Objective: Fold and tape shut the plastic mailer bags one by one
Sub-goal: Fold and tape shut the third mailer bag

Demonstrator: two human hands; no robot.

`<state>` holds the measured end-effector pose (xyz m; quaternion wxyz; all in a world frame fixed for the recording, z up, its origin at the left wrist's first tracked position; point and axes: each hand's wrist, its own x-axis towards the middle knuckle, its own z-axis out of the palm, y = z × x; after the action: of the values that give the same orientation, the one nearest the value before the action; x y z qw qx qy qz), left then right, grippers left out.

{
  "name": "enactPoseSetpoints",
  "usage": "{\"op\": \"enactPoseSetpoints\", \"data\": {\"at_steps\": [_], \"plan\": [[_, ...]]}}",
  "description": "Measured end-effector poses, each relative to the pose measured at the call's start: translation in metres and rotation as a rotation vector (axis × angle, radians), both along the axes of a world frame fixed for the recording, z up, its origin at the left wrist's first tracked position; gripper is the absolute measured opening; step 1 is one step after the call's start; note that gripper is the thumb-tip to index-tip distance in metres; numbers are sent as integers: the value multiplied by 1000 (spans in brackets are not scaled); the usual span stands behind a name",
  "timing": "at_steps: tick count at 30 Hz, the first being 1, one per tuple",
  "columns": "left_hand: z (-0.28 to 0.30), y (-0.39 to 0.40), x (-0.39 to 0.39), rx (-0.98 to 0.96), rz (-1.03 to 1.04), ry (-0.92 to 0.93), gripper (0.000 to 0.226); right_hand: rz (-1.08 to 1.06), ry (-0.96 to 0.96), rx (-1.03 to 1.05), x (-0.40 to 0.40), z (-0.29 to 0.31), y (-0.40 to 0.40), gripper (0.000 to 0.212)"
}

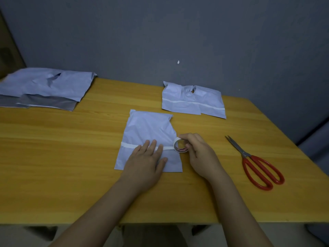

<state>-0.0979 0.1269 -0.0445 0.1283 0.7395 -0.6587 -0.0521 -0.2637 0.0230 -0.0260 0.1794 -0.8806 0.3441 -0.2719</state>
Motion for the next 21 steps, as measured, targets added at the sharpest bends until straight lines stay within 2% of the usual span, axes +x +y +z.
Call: {"op": "enactPoseSetpoints", "data": {"at_steps": [9,14,21], "plan": [[3,1,-1,16,-2,6,96,-61,-50,-28,6,-4,1,32],[13,-1,2,46,-29,54,51,-42,-85,-21,4,-7,1,31],[19,-14,0,-104,39,-109,37,-36,-121,-23,4,-12,-3,31]]}}
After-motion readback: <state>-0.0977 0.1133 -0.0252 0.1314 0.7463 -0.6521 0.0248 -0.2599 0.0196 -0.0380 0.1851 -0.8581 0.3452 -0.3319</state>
